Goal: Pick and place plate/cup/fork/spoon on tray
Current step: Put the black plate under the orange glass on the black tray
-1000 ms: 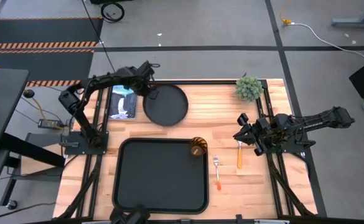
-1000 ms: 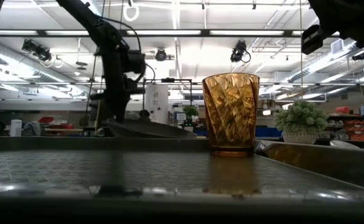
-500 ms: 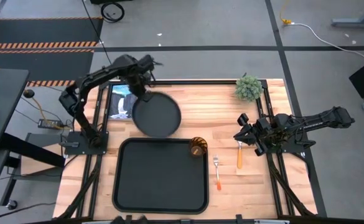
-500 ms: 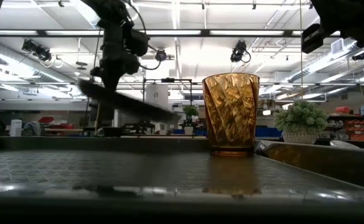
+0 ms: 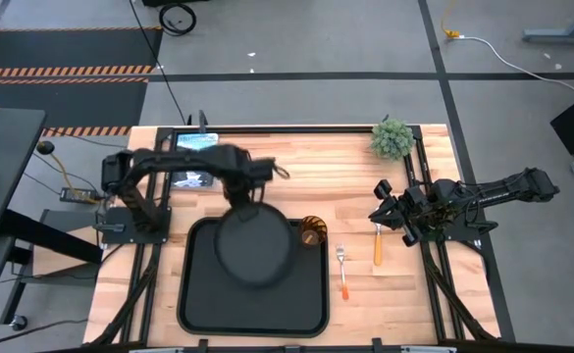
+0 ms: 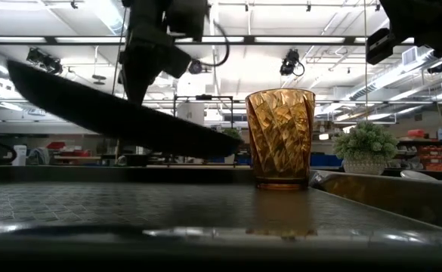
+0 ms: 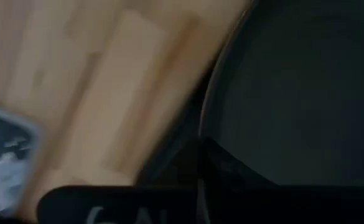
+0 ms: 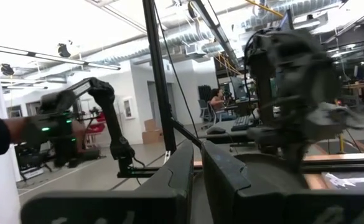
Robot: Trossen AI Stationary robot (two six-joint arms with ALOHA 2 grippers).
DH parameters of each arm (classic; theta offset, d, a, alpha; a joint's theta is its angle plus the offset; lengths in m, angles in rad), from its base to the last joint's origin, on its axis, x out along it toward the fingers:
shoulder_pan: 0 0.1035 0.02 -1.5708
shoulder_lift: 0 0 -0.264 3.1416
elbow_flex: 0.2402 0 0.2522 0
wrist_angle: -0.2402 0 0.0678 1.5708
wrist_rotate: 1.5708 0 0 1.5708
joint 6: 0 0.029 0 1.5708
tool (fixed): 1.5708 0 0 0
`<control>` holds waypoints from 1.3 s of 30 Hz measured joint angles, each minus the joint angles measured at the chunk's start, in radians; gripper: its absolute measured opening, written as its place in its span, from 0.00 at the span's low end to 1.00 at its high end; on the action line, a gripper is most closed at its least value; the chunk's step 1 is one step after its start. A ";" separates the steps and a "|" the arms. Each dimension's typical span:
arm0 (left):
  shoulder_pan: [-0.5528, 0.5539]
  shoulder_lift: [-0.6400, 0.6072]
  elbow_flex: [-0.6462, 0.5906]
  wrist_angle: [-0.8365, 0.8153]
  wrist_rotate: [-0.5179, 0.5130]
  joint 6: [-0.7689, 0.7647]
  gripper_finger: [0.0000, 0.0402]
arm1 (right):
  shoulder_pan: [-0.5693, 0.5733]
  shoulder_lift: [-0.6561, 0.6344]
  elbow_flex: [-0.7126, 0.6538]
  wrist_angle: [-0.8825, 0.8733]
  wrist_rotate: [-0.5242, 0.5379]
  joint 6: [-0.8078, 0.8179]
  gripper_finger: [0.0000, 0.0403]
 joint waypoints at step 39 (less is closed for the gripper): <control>-0.449 0.021 -0.145 0.376 -0.136 -0.778 0.34 | 0.087 0.003 0.000 0.000 -0.101 0.071 0.10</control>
